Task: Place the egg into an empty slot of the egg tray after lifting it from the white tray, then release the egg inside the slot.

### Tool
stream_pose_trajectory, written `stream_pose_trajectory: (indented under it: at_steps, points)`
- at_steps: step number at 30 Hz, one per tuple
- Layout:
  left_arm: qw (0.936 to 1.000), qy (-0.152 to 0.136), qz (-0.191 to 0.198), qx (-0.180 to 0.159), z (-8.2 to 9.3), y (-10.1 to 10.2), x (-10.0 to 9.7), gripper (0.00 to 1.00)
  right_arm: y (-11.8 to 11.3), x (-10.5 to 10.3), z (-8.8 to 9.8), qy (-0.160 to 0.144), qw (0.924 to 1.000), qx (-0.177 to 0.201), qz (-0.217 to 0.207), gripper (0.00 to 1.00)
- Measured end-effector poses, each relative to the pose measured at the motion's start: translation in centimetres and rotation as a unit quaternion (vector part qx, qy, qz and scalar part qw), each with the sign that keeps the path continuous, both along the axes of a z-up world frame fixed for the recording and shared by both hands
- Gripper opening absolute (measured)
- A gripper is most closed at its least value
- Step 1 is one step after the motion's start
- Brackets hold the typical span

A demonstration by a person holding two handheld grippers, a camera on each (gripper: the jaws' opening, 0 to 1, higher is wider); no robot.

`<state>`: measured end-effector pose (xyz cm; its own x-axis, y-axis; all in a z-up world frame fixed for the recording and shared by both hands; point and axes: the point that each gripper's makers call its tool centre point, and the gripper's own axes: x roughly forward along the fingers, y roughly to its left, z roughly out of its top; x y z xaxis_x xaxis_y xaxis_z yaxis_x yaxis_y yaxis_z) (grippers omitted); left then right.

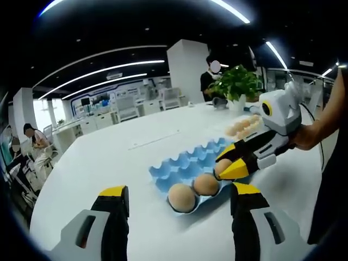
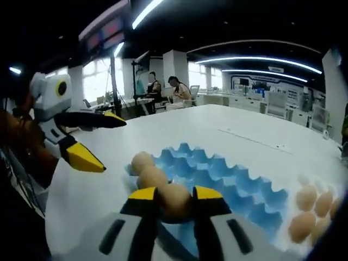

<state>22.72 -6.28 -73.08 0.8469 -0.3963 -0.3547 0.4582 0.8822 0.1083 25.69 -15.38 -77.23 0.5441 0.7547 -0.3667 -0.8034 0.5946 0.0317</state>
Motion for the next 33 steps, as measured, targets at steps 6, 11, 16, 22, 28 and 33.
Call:
stream_pose_trajectory:
  at_steps: [6,11,16,22,28,33]
  points:
    - [1.0000,-0.001,-0.002,0.002,0.0,-0.1,0.0,0.77,0.0,0.1,0.0,0.000,1.0000,0.000,0.002,0.25]
    - [1.0000,-0.001,-0.004,0.002,0.0,-0.1,0.0,0.77,0.0,0.1,0.0,-0.005,1.0000,-0.001,0.005,0.25]
    - [1.0000,0.000,-0.004,0.002,0.0,-0.1,0.0,0.77,-0.1,-0.2,0.0,-0.015,0.9998,-0.009,0.009,0.26]
    - [1.0000,-0.001,-0.003,0.003,0.0,-0.1,0.0,0.77,-0.2,-0.4,0.0,-0.032,0.9992,-0.018,0.018,0.29]
    - [1.0000,-0.001,-0.006,0.004,-0.1,-0.3,-0.1,0.77,-0.4,-0.7,0.3,-0.034,0.9991,-0.014,0.021,0.30]
    - [1.0000,-0.002,-0.007,0.002,0.0,-0.6,-0.1,0.77,-0.7,-0.9,0.9,-0.040,0.9990,-0.012,0.020,0.30]
